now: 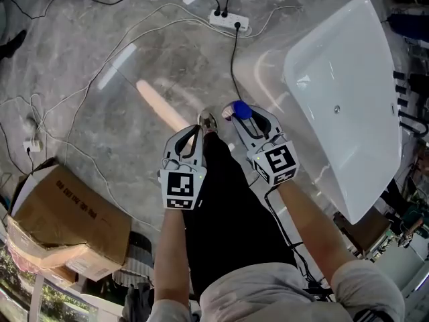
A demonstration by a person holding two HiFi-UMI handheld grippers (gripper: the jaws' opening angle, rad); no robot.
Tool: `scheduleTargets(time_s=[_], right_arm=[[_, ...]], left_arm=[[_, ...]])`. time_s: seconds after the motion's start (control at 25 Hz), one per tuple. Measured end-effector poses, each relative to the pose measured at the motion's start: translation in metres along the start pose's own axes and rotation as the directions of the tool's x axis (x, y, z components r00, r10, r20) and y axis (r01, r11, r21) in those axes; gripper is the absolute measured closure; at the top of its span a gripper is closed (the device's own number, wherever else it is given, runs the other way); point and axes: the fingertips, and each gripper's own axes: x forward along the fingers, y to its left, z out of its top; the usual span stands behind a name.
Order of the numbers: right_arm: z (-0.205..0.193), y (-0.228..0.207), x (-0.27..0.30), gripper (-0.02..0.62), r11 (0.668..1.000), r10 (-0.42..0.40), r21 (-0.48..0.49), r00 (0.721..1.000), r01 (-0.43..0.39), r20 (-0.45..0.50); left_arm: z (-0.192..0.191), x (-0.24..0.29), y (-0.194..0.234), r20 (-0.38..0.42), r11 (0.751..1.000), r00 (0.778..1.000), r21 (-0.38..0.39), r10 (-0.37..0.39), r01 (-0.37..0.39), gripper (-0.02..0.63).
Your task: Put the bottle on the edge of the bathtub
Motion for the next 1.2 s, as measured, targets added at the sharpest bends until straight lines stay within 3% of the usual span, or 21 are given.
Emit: scheduleTargets(time_s=[0.4, 0.72, 1.2], right_arm=[[-0.034, -0.041, 0.075, 0.449, 1.000, -0.013, -0.014, 0.999, 0.013, -0.049], [-0.061, -0.076, 0.123, 0.450, 0.999, -0.047, -0.015, 0.998, 0.047, -0.032], [-0.136, -0.114, 0.160, 0.450, 0.992, -0.129, 0.019, 0.992, 0.129, 0.005]], left_arm=[[-0.025, 0.061, 0.041, -0.026, 0.998, 0.999, -0.052, 0.037, -0.038, 0.595], [-0.057, 0.112, 0.059, -0.021, 0.995, 0.998, -0.086, 0.056, -0.058, 0.595], [-0.119, 0.169, 0.075, 0.034, 0.994, 0.998, -0.099, 0.043, -0.040, 0.595]])
